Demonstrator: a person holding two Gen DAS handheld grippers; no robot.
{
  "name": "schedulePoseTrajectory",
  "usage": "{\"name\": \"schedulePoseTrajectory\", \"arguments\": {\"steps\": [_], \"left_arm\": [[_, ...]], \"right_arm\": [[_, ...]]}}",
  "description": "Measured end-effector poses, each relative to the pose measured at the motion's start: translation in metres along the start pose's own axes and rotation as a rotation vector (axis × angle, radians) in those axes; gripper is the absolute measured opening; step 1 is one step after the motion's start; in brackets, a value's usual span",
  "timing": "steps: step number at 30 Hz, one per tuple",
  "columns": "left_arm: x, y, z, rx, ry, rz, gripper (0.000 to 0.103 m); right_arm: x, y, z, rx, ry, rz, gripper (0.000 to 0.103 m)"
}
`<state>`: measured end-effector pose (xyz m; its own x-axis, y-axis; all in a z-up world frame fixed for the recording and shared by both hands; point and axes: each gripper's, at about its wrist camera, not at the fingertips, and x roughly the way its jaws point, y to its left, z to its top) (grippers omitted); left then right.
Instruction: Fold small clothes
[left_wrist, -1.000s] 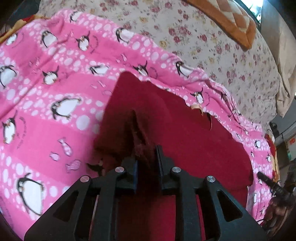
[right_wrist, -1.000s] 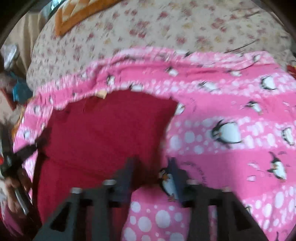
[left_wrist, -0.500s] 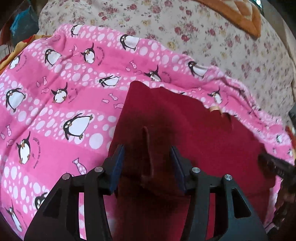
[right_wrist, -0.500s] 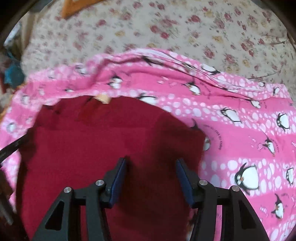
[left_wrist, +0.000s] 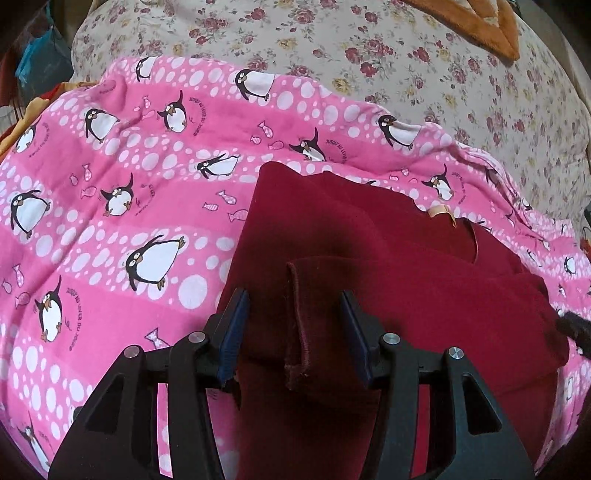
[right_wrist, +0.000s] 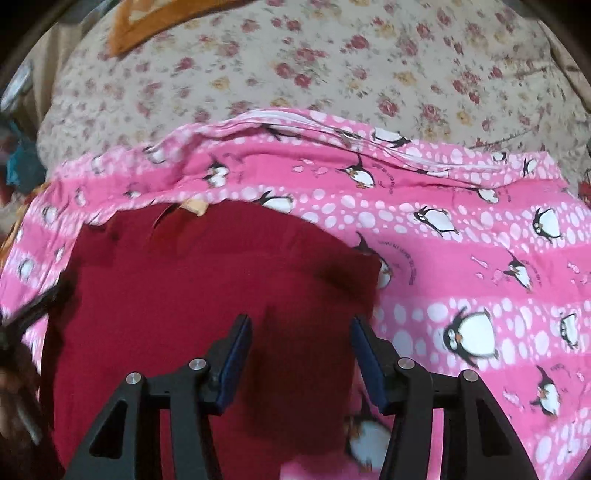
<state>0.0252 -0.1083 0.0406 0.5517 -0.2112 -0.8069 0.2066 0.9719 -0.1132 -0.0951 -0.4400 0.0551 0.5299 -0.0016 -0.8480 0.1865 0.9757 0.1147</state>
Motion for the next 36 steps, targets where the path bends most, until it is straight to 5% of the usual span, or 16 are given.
{"name": "schedulePoseTrajectory", "arguments": {"steps": [7,16,22,31,36], "left_arm": [[0.000,-0.002,-0.001,0.014,-0.003,0.011,0.050],[-0.026,0.011,-0.009,0.053,0.027,0.009,0.050],[-0.055,0.024,-0.030,0.111,0.037,0.016,0.050],[-0.084,0.045,-0.068,0.071,0.096,-0.038,0.050],[-0.092,0.052,-0.094,0.063,0.146,-0.085,0.050]], "right_arm": [[0.007,0.006,-0.032,-0.072,0.070,-0.057,0.053],[-0.006,-0.011,-0.041,0.012,0.088,-0.014,0.053],[-0.031,-0.012,-0.054,0.015,0.087,0.030,0.055],[-0.029,0.000,-0.085,0.005,0.153,0.085,0.056],[-0.040,0.010,-0.110,-0.033,0.177,0.141,0.065]]}}
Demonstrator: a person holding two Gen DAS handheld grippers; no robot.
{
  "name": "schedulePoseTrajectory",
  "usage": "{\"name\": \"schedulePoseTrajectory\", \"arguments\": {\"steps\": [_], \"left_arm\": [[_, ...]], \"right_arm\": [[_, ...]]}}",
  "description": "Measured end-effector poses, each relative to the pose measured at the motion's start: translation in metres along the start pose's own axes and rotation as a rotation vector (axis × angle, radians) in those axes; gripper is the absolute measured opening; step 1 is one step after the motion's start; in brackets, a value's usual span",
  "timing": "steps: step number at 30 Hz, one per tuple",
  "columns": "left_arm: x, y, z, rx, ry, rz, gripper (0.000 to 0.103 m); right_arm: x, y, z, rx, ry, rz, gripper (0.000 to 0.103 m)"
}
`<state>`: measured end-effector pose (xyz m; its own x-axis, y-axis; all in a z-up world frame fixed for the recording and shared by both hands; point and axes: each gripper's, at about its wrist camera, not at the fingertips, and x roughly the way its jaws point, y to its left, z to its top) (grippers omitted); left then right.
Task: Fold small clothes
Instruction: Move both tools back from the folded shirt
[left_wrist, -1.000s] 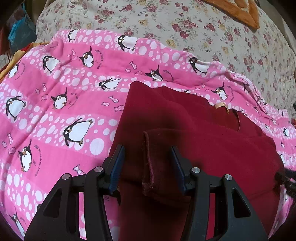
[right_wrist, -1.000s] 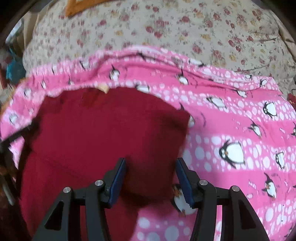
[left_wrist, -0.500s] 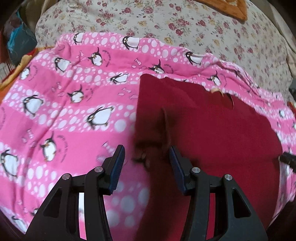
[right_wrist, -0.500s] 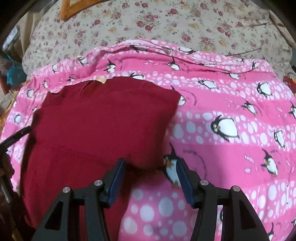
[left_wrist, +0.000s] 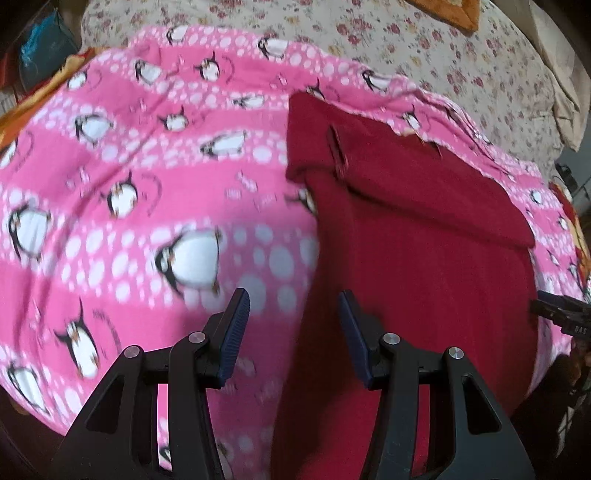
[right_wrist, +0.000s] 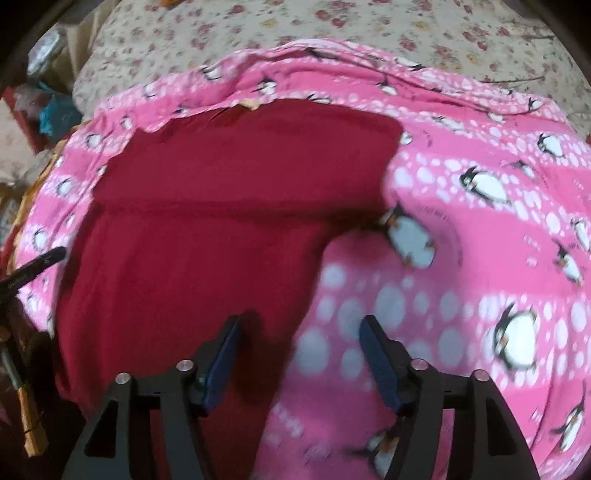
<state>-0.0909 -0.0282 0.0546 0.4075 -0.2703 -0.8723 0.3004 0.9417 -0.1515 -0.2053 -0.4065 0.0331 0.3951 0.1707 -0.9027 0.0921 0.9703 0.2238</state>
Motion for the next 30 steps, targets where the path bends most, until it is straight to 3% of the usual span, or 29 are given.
{"name": "schedulePoseTrajectory", "arguments": {"steps": [17,24,30], "left_arm": [[-0.024,0.010,-0.077,0.023,0.088,-0.060,0.050],[-0.031,0.006,-0.104,0.063,0.138,-0.061,0.050],[-0.028,0.003,-0.118,0.089,0.178,-0.033,0.050]], "right_arm": [[-0.014,0.039,-0.097,-0.119,0.136,0.189,0.067],[-0.008,0.039,-0.124,-0.082,0.160,0.270,0.068],[0.004,0.042,-0.138,-0.066,0.236,0.328,0.068]]}}
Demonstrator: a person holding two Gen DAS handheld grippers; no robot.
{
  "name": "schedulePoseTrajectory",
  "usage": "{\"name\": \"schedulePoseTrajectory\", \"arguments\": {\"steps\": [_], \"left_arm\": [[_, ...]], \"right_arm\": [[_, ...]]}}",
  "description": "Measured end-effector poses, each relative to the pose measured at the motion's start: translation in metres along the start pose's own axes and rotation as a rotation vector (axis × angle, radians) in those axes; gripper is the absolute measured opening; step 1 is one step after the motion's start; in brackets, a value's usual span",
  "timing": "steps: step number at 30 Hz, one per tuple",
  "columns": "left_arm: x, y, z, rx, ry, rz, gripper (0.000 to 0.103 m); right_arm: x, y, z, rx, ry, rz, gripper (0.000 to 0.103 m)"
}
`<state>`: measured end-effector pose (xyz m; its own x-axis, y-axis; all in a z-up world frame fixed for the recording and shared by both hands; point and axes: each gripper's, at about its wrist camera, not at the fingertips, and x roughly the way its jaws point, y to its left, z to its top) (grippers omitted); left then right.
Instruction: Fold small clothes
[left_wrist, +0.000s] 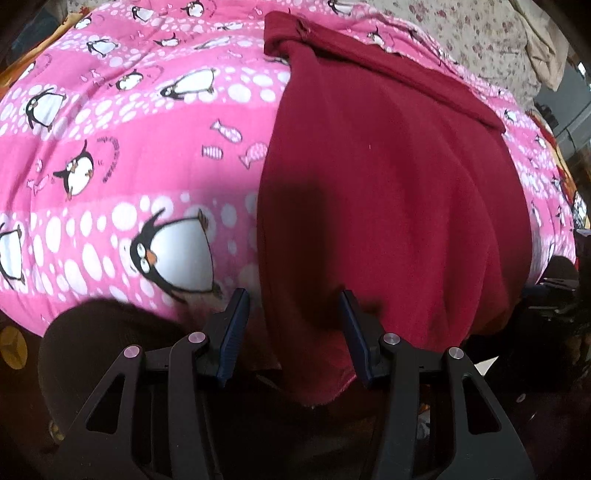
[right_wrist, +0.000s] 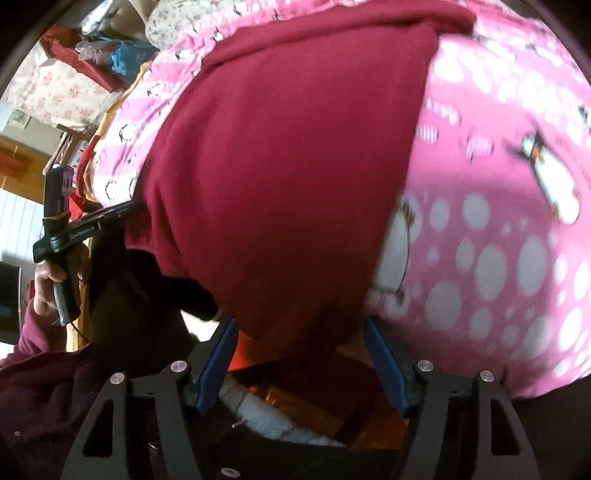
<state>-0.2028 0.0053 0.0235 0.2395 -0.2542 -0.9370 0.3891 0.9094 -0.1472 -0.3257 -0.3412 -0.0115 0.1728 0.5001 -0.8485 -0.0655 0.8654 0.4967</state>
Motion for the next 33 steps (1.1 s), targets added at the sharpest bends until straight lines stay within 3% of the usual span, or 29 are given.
{"name": "schedulePoseTrajectory", "arguments": {"steps": [4,9,11,15,21,24,26,29,31,33], "left_arm": [[0.005,-0.001,-0.005,0.006,0.046,0.008,0.050],[0.009,0.000,-0.004,-0.008,0.060,0.010,0.050],[0.011,-0.001,-0.003,-0.003,0.064,0.012,0.052],[0.012,-0.004,-0.004,0.004,0.065,0.012,0.058],[0.015,-0.011,-0.004,0.021,0.066,0.018,0.058],[0.016,-0.015,-0.003,0.028,0.068,0.022,0.058],[0.018,-0.018,-0.002,0.030,0.064,0.031,0.054],[0.014,-0.019,-0.005,0.019,0.044,0.042,0.038],[0.011,-0.018,-0.007,0.006,0.025,0.027,0.019],[0.004,-0.014,-0.007,-0.013,0.001,-0.006,0.009]], "right_arm": [[0.017,-0.004,-0.008,0.022,0.040,0.028,0.068],[0.027,-0.007,-0.007,0.067,0.015,0.098,0.068],[0.030,-0.010,-0.007,0.085,0.015,0.106,0.059],[0.032,-0.010,-0.004,0.099,0.006,0.120,0.054],[0.033,0.000,-0.005,0.065,-0.007,0.133,0.046],[0.032,0.002,-0.005,0.031,-0.012,0.131,0.036],[0.032,0.005,-0.005,0.019,-0.018,0.124,0.026],[0.033,0.003,-0.005,0.026,-0.026,0.123,0.020],[0.029,0.005,-0.006,0.020,-0.043,0.131,0.016],[0.023,0.008,-0.007,0.006,-0.067,0.160,0.014]]}}
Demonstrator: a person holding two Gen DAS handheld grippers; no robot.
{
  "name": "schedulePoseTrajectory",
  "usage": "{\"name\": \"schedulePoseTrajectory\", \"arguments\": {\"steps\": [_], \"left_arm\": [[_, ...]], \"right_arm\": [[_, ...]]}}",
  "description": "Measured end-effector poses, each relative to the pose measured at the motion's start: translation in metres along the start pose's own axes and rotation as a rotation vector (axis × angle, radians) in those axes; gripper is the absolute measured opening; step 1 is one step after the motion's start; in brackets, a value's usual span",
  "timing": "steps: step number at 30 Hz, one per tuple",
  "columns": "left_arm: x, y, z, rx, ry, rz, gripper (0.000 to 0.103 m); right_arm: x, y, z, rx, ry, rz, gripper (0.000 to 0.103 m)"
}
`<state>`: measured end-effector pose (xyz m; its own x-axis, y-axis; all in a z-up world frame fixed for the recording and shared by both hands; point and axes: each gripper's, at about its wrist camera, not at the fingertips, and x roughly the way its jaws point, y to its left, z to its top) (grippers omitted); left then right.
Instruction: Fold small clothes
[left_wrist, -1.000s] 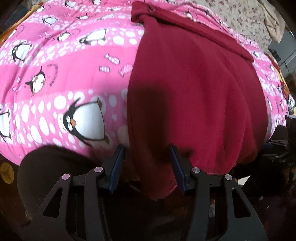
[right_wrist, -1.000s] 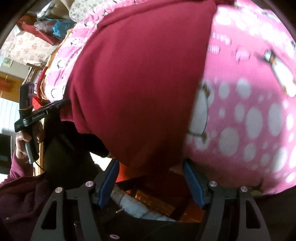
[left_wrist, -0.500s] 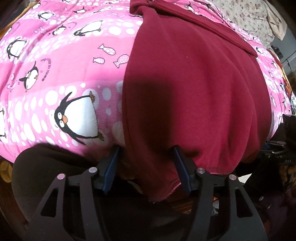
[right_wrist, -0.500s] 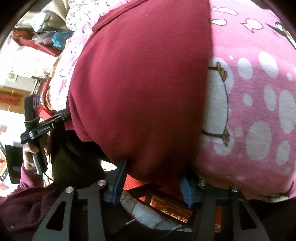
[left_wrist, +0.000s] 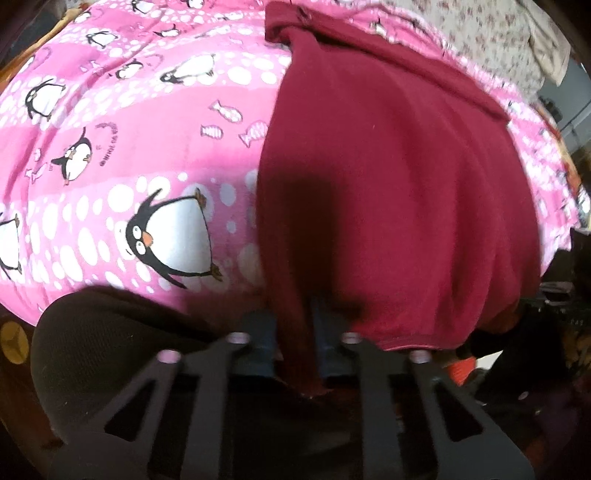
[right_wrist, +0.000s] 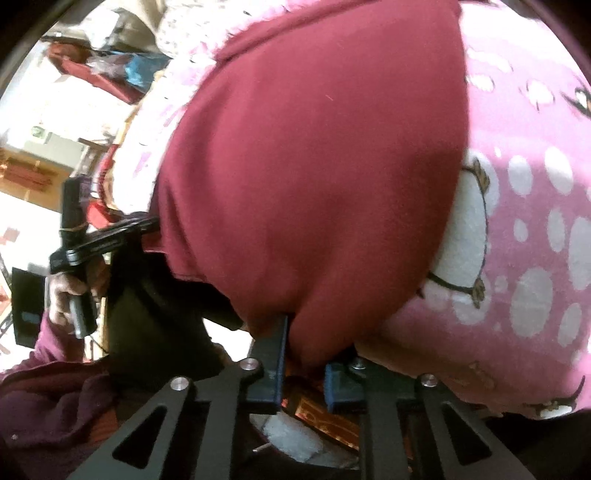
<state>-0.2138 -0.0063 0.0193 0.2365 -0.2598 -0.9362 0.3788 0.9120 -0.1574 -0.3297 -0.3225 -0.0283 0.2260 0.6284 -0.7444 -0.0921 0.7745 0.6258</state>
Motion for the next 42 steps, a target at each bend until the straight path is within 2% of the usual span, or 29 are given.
{"name": "schedulePoseTrajectory", "arguments": {"steps": [4,9,16,19,23,25,32,36,42], "left_arm": [[-0.018,0.001,0.002,-0.040,-0.055,-0.109,0.007],[-0.041,-0.003,0.015,-0.047,-0.133,-0.202,0.007],[-0.077,-0.002,0.058,-0.122,-0.293,-0.301,0.007],[-0.086,0.002,0.082,-0.132,-0.363,-0.307,0.007],[-0.086,0.003,0.114,-0.141,-0.407,-0.310,0.007],[-0.087,0.001,0.128,-0.140,-0.425,-0.304,0.006],[-0.073,-0.001,0.176,-0.158,-0.448,-0.277,0.006],[-0.055,-0.005,0.210,-0.161,-0.441,-0.233,0.006],[-0.026,-0.005,0.254,-0.168,-0.425,-0.188,0.006]], "right_arm": [[-0.019,0.012,-0.002,-0.041,-0.066,0.064,0.013],[-0.046,0.020,0.006,-0.030,-0.144,0.146,0.012],[-0.081,0.031,0.028,-0.035,-0.271,0.204,0.012],[-0.100,0.030,0.043,-0.029,-0.343,0.207,0.012],[-0.126,0.018,0.066,0.020,-0.477,0.224,0.012],[-0.134,0.015,0.079,0.023,-0.510,0.206,0.012],[-0.156,-0.003,0.132,0.052,-0.571,0.139,0.011],[-0.159,-0.022,0.161,0.101,-0.599,0.115,0.011],[-0.152,-0.049,0.206,0.142,-0.598,0.078,0.011]]}}
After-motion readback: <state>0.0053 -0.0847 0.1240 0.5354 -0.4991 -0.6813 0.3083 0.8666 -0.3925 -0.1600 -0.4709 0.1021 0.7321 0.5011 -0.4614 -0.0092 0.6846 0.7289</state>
